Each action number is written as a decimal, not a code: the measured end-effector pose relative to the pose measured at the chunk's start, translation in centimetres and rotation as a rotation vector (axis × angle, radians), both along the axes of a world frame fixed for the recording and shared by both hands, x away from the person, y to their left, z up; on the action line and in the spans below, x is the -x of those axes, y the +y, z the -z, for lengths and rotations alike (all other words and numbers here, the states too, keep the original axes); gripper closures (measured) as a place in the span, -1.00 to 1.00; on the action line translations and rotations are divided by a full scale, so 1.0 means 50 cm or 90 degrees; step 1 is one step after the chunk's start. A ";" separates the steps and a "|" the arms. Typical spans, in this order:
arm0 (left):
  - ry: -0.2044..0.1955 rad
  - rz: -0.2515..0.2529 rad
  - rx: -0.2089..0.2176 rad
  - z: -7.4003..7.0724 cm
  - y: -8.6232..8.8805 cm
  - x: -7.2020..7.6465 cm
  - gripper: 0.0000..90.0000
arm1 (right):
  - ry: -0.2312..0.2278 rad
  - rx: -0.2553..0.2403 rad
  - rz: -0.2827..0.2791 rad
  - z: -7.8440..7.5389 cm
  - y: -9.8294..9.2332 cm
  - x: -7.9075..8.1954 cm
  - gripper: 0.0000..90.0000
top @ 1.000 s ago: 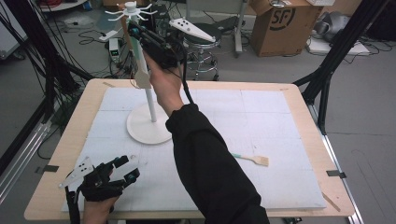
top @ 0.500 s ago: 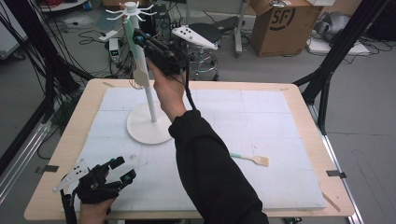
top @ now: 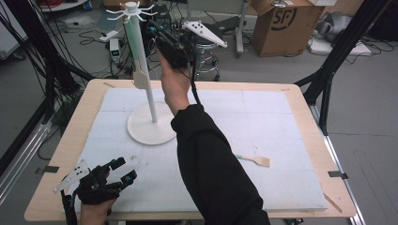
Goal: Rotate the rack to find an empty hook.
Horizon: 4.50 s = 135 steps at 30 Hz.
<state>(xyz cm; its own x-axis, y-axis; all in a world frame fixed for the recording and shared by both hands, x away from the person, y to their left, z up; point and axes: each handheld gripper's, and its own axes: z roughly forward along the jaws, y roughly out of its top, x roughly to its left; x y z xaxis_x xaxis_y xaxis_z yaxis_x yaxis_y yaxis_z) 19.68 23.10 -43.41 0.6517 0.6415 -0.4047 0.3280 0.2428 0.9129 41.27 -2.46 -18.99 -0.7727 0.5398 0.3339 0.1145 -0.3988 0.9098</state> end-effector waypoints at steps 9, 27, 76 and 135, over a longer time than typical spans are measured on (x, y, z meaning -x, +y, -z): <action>-0.001 0.002 0.001 -0.002 0.000 0.002 -0.57 | -0.009 0.009 -0.016 -0.009 0.026 0.012 1.00; -0.002 -0.002 -0.001 -0.002 0.003 0.004 -0.57 | -0.022 0.040 -0.045 -0.021 0.074 0.028 1.00; -0.027 0.006 -0.046 -0.005 -0.026 0.012 -0.62 | 0.003 0.116 -0.051 0.140 -0.191 0.162 -0.54; -0.032 0.011 -0.072 -0.005 -0.038 0.011 -0.63 | 0.068 0.231 -0.042 0.338 -0.432 0.325 -0.56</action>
